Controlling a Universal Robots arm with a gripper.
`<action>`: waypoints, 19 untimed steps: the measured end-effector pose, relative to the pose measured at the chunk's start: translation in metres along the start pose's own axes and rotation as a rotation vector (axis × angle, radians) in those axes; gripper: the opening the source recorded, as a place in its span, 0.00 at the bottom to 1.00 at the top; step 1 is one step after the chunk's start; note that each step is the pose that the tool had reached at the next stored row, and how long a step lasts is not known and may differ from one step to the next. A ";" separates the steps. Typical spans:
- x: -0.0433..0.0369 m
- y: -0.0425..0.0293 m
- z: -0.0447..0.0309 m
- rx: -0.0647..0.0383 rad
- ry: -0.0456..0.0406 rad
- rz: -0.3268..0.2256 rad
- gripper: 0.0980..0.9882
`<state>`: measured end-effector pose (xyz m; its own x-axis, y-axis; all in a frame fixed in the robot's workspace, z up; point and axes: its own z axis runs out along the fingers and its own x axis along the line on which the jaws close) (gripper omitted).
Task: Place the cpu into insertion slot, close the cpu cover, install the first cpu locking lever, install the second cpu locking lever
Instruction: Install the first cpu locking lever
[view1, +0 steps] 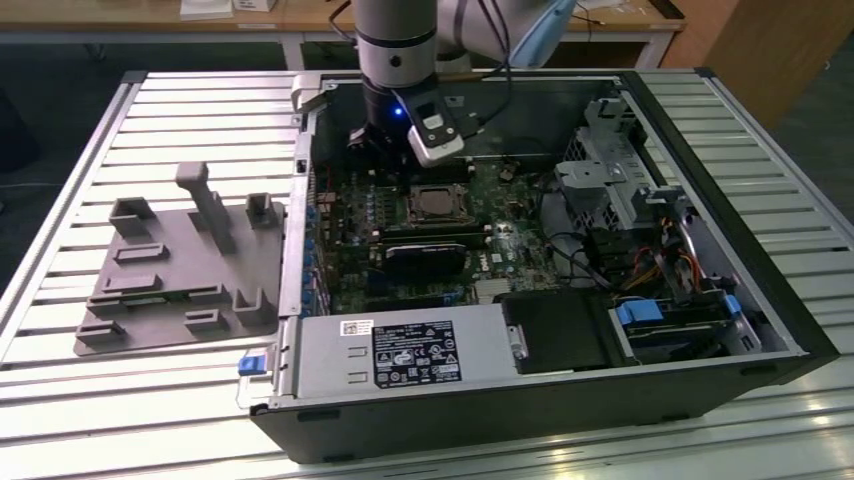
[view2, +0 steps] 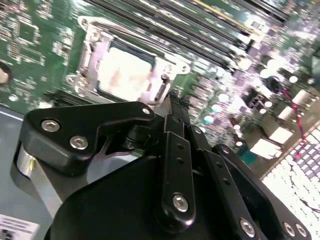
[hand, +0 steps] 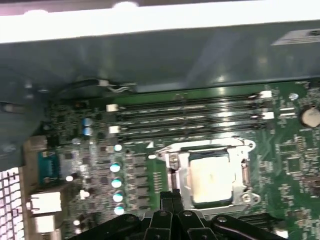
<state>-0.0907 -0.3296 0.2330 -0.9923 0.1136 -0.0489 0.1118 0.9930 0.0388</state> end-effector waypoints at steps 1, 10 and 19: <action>0.0024 -0.0003 -0.0002 0.000 0.0000 0.000 0.00; 0.0186 -0.0017 -0.0122 -0.050 -0.0038 0.002 0.00; 0.0207 -0.0018 -0.0165 -0.069 -0.0049 0.003 0.00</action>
<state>-0.1124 -0.3296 0.2484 -0.9917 0.1172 -0.0535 0.1110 0.9880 0.1074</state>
